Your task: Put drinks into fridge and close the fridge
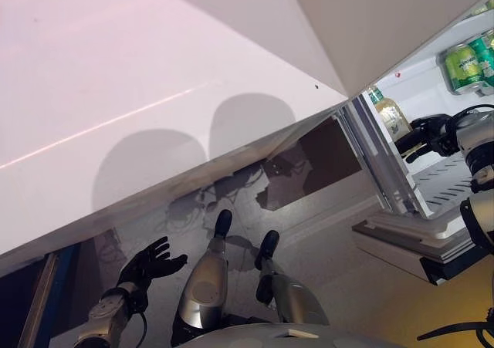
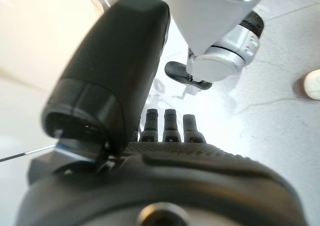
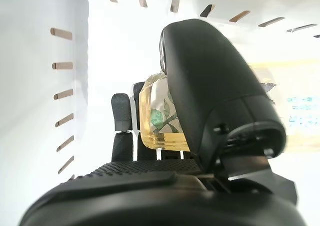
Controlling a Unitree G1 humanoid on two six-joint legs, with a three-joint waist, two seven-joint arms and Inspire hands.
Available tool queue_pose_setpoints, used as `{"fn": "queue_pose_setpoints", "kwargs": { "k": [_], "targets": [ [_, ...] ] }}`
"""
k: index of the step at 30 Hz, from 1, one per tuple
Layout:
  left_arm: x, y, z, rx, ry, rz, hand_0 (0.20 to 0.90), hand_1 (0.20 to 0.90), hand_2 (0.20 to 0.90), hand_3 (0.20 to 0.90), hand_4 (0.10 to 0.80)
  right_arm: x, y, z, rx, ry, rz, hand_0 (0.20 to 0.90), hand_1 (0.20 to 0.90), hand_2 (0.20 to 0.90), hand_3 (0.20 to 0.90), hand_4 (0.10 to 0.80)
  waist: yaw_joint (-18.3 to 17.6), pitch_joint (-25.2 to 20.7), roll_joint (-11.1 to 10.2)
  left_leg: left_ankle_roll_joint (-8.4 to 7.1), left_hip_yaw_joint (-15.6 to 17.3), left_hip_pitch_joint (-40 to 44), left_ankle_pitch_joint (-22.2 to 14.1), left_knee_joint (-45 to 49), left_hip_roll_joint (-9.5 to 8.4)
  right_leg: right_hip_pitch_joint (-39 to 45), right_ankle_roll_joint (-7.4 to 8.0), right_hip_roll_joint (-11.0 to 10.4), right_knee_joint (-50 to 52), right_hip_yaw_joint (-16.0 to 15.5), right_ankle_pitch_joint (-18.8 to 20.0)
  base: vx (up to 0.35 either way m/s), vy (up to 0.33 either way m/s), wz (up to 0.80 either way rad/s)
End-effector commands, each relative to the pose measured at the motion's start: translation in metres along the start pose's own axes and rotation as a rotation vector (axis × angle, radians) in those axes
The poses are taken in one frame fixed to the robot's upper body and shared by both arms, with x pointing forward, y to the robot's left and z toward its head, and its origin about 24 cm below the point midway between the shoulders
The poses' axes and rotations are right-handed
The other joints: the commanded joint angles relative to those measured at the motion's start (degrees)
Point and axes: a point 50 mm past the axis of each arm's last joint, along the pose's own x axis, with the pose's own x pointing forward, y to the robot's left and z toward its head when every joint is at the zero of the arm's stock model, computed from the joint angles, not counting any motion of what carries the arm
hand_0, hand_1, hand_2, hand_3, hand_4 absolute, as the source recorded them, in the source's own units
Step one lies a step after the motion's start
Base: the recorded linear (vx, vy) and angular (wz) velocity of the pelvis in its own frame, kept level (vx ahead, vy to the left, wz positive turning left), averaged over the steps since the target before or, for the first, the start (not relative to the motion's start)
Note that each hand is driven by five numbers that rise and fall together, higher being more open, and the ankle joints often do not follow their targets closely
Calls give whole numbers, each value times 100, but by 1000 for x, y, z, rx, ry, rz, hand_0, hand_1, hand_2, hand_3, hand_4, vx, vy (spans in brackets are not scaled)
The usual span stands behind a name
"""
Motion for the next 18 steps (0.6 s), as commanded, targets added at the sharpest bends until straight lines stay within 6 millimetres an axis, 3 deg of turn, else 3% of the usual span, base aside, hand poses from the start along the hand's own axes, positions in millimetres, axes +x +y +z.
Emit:
{"fn": "queue_pose_setpoints", "kwargs": {
  "k": [1, 6, 8, 9, 10, 11, 12, 13, 18],
  "targets": [
    [-11, 9, -8, 63, 38, -1, 900, 900, 900, 900, 800, -27, -37, 4, 11, 18, -108, 300, 300, 300, 200, 100, 137, -157, 106, -60, -222, -298, -311, -39, -198, -312, 227, 72, 219, -143, 25, 5, -7, 4],
    [-14, 11, -8, 73, 43, -10, 900, 900, 900, 900, 800, -26, -38, -7, 26, 65, -100, 300, 300, 300, 200, 100, 174, -160, 136, -53, -222, -294, -305, -28, -206, -300, 229, 65, 234, -176, 19, 0, 0, 0],
    [-14, 12, -8, 77, 44, -11, 900, 900, 900, 900, 800, -25, -37, -10, 28, 80, -90, 328, 328, 328, 233, 133, 187, -157, 137, -51, -221, -293, -304, -26, -205, -295, 229, 63, 237, -192, 19, 0, 0, 0],
    [-14, 12, -8, 80, 45, -12, 900, 900, 900, 900, 800, -24, -36, -13, 30, 90, -87, 451, 451, 451, 376, 276, 191, -156, 140, -52, -219, -291, -299, -25, -206, -292, 230, 62, 235, -194, 24, 9, -16, 4],
    [-15, 13, -8, 82, 46, -13, 900, 900, 900, 900, 800, -23, -36, -15, 29, 101, -84, 469, 469, 469, 398, 298, 197, -158, 143, -52, -220, -290, -296, -26, -206, -292, 233, 61, 237, -197, 27, 0, 0, 0],
    [-15, 13, -8, 84, 46, -13, 900, 900, 900, 900, 800, -23, -36, -17, 23, 109, -80, 554, 554, 554, 496, 396, 197, -159, 147, -52, -219, -287, -296, -25, -206, -289, 234, 64, 237, -193, 28, 0, 0, 0],
    [-15, 14, -8, 86, 47, -14, 900, 900, 900, 900, 800, -23, -35, -18, 23, 114, -79, 846, 846, 846, 837, 737, 200, -158, 149, -49, -216, -287, -295, -23, -205, -286, 235, 66, 235, -191, 29, 0, 0, 0],
    [-15, 14, -8, 86, 47, -14, 900, 900, 900, 900, 800, -22, -35, -19, 23, 118, -80, 900, 900, 900, 900, 800, 202, -160, 151, -48, -218, -286, -295, -24, -206, -284, 237, 68, 231, -187, 30, 0, 0, 0],
    [-16, 14, -7, 86, 44, -13, 900, 900, 900, 900, 800, -21, -34, -20, 28, 120, -85, 900, 900, 900, 900, 800, 195, -178, 151, -38, -222, -279, -295, -34, -208, -280, 244, 76, 218, -163, 39, 0, 0, 0]
  ]
}}
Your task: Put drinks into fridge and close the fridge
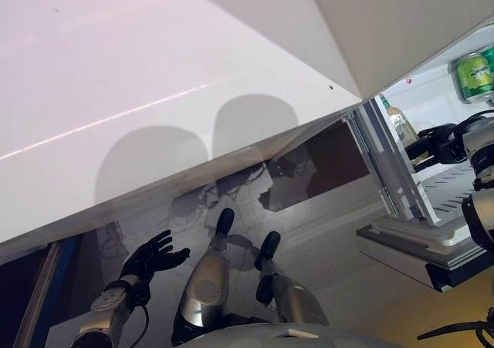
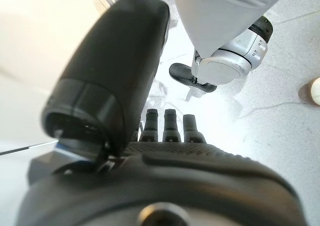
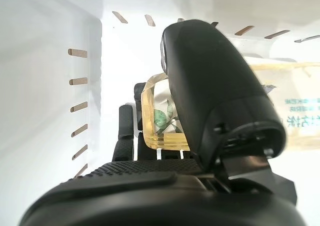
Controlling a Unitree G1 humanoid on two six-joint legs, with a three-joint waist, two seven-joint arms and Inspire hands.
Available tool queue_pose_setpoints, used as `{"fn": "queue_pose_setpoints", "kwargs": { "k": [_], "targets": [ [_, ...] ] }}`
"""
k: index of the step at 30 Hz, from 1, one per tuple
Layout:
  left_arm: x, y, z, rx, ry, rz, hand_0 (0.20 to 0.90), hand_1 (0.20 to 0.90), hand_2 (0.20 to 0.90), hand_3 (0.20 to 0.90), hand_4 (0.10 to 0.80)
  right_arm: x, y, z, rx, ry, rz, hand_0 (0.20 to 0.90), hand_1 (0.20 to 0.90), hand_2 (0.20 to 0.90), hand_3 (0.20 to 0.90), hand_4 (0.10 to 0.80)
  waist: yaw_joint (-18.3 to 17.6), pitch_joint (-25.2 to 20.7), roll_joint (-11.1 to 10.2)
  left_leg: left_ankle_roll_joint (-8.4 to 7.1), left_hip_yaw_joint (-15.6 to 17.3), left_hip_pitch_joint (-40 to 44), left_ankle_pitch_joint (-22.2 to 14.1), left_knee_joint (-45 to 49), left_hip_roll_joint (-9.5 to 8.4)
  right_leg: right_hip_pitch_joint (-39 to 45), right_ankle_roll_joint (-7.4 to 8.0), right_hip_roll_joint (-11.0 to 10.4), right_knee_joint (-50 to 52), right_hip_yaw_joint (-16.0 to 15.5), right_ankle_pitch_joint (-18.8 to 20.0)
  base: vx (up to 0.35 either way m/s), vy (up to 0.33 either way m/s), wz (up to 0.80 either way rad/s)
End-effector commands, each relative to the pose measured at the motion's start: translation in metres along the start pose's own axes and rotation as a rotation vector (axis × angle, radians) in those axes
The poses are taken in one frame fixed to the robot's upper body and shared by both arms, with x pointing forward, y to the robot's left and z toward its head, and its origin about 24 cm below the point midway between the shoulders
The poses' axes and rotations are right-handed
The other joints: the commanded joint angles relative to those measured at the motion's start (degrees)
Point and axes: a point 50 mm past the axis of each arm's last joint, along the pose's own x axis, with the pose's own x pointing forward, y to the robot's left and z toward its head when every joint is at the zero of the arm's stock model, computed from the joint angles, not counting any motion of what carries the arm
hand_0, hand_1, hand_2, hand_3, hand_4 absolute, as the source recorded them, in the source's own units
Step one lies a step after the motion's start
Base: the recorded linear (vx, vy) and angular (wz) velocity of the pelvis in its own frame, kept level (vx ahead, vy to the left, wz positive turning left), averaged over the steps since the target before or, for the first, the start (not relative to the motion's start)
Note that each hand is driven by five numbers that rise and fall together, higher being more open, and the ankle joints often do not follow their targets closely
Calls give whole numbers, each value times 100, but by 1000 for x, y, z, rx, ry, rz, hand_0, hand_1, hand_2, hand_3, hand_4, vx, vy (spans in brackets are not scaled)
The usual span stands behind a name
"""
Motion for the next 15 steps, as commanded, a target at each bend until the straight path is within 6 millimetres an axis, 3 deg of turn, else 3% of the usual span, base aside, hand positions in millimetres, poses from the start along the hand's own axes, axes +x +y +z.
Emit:
{"fn": "queue_pose_setpoints", "kwargs": {
  "k": [1, 6, 15],
  "targets": [
    [-17, 17, -13, 80, 42, 3, 900, 900, 900, 900, 800, -19, -29, -6, -10, 43, -120, 900, 900, 900, 900, 800, 63, -191, 148, -45, -178, -255, -339, -46, -192, -287, 247, 90, 214, -132, 43, 0, 0, 0],
    [-16, 14, -8, 83, 67, 15, 900, 900, 900, 900, 800, -13, -21, -5, 0, 37, -108, 900, 900, 900, 900, 800, 45, -310, 115, -37, -152, -170, -356, -51, -187, -212, 245, 82, 210, -129, 23, 23, -5, -1],
    [-8, 22, -4, 88, 120, 47, 900, 900, 900, 900, 800, -27, -39, 1, -30, -59, -144, 900, 900, 900, 900, 800, -235, -638, -27, -2, 54, 91, -428, -83, -89, -97, 251, 98, 205, -4, 65, 18, 5, -4]
  ]
}}
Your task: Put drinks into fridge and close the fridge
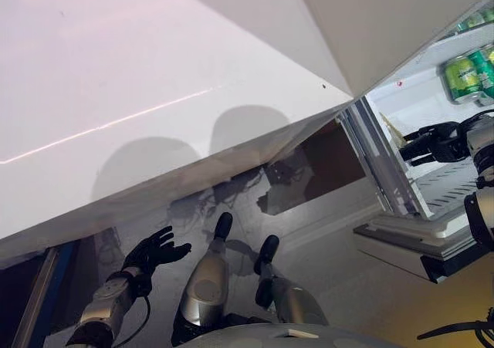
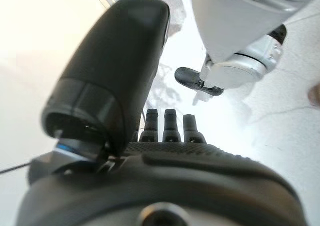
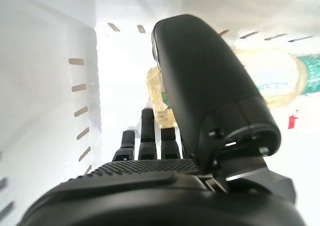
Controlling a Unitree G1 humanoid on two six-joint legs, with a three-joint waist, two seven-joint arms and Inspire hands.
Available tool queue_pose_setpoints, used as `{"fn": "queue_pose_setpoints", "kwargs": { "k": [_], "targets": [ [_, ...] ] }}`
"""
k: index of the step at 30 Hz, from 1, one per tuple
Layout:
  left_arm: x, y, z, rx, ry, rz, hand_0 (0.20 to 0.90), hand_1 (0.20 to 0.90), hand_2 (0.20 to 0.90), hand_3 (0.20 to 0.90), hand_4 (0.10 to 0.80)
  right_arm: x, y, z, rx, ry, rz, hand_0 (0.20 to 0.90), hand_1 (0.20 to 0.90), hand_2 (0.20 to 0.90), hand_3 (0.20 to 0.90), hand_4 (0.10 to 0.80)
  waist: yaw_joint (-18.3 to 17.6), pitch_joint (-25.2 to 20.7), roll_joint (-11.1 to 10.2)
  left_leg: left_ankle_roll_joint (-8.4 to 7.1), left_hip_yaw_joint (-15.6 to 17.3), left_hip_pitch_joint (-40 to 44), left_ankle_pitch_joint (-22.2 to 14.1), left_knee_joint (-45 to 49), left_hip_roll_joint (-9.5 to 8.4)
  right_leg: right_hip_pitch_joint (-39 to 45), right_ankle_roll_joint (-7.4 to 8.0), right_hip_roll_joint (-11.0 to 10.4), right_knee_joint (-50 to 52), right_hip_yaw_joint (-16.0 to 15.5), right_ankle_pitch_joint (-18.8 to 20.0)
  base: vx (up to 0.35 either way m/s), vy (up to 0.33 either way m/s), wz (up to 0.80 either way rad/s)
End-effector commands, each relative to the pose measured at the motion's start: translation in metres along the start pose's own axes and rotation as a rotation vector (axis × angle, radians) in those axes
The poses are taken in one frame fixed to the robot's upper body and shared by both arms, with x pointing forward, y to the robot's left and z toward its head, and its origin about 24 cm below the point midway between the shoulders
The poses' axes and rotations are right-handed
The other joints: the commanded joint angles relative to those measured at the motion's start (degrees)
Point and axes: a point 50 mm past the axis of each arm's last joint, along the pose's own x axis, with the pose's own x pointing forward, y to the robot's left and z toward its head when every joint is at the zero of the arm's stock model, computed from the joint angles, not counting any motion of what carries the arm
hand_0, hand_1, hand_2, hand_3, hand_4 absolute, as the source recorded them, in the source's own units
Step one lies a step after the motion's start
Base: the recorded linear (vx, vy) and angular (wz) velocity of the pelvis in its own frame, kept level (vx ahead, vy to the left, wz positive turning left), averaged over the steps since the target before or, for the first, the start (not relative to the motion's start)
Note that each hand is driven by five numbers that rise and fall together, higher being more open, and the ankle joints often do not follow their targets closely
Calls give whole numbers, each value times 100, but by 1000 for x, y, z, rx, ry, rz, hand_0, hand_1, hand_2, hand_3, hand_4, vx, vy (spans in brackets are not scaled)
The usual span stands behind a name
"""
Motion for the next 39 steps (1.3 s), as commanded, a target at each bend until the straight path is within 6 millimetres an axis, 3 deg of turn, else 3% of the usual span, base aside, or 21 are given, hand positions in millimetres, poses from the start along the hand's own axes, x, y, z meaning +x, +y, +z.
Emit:
{"fn": "queue_pose_setpoints", "kwargs": {
  "k": [1, 11, 15, 18, 21, 25, 29, 32, 39],
  "targets": [
    [-16, 25, -26, 76, 106, 53, 900, 900, 900, 900, 800, -28, -38, 5, -104, -28, -191, 900, 900, 900, 900, 800, -205, -656, -14, 8, -5, -141, -460, -83, -91, -302, 292, 87, 203, -43, 46, -15, 46, -13],
    [-15, 23, -45, 79, 180, 59, 900, 900, 900, 900, 800, -56, -46, 47, -152, -392, -415, 900, 900, 900, 900, 800, -761, -1048, -21, 20, 335, 214, -560, -133, -41, -118, 378, 69, 147, 280, 74, -13, 32, -17],
    [-13, 15, -54, 75, 213, 40, 900, 900, 900, 900, 800, -80, -38, 66, -65, -685, -551, 900, 900, 900, 900, 800, -1165, -1277, 71, 40, 538, 400, -643, -152, -30, -52, 432, 60, 130, 504, 76, -19, 43, -26],
    [-11, 7, -60, 56, 230, 28, 900, 900, 900, 900, 800, -96, -29, 68, -13, -854, -635, 900, 900, 900, 900, 800, -1428, -1402, 191, 54, 679, 514, -703, -156, -22, -23, 464, 49, 129, 652, 60, -8, 58, -26],
    [-10, -2, -68, 33, 251, 11, 900, 900, 900, 900, 800, -110, -15, 58, 82, -1022, -709, 900, 900, 900, 900, 800, -1725, -1544, 346, 82, 803, 618, -771, -170, -33, -10, 485, 60, 126, 853, 29, -16, 77, -27],
    [-11, -8, -77, 12, 270, 2, 900, 900, 900, 900, 800, -109, 6, 27, 220, -1129, -765, 900, 900, 900, 900, 800, -2015, -1692, 464, 97, 914, 728, -861, -178, -24, 17, 506, 83, 115, 1056, -4, -20, 38, -34],
    [-12, -15, -84, -15, 279, 1, 900, 900, 900, 900, 800, -96, 27, -9, 324, -1131, -787, 900, 900, 900, 900, 800, -2242, -1795, 558, 113, 1014, 827, -935, -178, -23, 48, 521, 98, 106, 1195, -18, -15, 14, -29],
    [-12, -21, -89, -29, 293, -4, 900, 900, 900, 900, 800, -77, 43, -48, 425, -1052, -739, 900, 900, 900, 900, 800, -2383, -1880, 628, 132, 1107, 924, -1006, -178, -34, 94, 537, 103, 99, 1275, -43, -30, 8, -19],
    [-18, -20, -101, -56, 332, 20, 900, 900, 900, 900, 800, -39, 84, -84, 501, -902, -572, 900, 900, 900, 900, 800, -2471, -1966, 681, 186, 1137, 1140, -1083, -171, -75, 261, 529, 100, 118, 1356, -89, 26, -9, -14]
  ]
}}
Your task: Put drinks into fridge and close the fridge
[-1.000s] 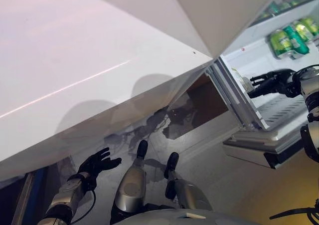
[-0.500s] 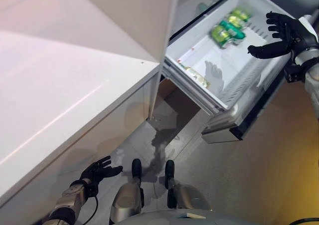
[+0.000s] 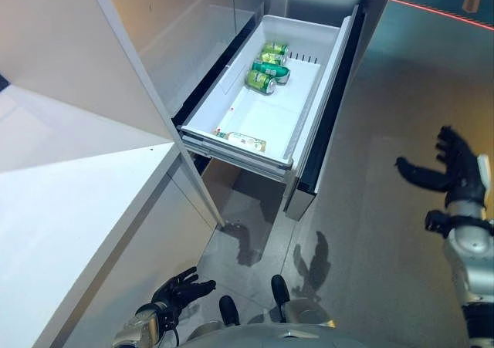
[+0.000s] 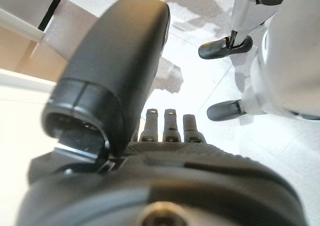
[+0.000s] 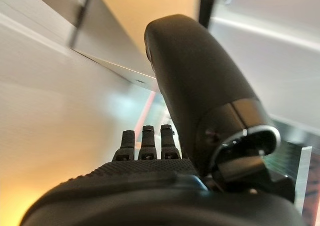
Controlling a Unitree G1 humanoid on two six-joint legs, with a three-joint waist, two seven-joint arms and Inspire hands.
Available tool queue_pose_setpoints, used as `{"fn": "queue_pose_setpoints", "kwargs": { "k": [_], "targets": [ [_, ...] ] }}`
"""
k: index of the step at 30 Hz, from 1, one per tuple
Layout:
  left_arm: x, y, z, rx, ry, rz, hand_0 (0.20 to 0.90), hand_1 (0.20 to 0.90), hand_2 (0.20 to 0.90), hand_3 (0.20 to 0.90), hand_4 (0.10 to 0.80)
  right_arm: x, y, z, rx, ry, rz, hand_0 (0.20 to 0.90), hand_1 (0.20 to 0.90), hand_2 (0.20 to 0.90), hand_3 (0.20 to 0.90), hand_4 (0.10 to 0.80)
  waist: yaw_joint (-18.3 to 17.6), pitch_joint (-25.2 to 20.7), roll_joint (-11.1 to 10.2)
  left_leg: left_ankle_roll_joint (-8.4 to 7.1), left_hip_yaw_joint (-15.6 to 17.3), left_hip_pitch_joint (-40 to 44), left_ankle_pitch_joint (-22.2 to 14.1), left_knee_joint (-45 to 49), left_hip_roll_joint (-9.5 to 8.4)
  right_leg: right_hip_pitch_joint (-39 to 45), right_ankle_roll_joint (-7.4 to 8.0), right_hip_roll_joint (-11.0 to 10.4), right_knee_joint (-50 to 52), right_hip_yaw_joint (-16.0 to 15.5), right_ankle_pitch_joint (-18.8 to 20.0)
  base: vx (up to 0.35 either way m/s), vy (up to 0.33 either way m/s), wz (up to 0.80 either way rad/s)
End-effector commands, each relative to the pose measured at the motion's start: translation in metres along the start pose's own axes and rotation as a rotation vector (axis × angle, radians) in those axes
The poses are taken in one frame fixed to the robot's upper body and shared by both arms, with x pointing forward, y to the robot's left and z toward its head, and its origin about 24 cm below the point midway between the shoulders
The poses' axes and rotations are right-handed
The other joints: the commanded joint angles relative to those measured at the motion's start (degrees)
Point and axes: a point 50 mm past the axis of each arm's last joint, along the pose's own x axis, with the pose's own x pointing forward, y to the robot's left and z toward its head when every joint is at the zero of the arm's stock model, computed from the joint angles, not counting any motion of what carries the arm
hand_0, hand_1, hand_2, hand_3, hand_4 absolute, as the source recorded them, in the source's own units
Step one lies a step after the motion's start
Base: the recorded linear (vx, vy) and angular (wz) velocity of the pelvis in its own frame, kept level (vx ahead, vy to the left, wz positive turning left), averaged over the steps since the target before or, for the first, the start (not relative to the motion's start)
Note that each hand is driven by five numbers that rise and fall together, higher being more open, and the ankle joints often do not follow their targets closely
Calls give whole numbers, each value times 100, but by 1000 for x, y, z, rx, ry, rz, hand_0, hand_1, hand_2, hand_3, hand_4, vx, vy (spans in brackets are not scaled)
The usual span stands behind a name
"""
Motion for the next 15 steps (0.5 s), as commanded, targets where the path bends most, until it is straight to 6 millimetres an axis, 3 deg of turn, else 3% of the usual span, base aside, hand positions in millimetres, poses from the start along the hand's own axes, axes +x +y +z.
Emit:
{"fn": "queue_pose_setpoints", "kwargs": {
  "k": [1, 7, 15],
  "targets": [
    [-8, 29, -10, 47, 49, 93, 900, 900, 900, 900, 800, 15, 2, 45, 95, -267, 18, 900, 900, 900, 900, 800, 153, -460, -112, 157, -411, 193, -744, 57, -192, 72, 385, 7, 160, -213, -241, 102, -44, -1],
    [-9, 29, -20, 35, 88, 110, 900, 900, 900, 900, 800, 6, 33, 19, 110, -206, 167, 900, 900, 900, 900, 800, 174, -343, -80, 227, -456, 199, -925, 559, -247, 110, 283, -79, 655, -299, -476, 115, -18, 0],
    [-4, 15, -27, 26, 96, 79, 900, 900, 900, 900, 800, 10, 67, 35, 78, -270, 342, 900, 900, 900, 900, 800, 271, 174, 124, 244, -533, -196, -1187, 1710, -339, -124, 91, -319, 1640, -559, -868, 126, 77, 12]
  ]
}}
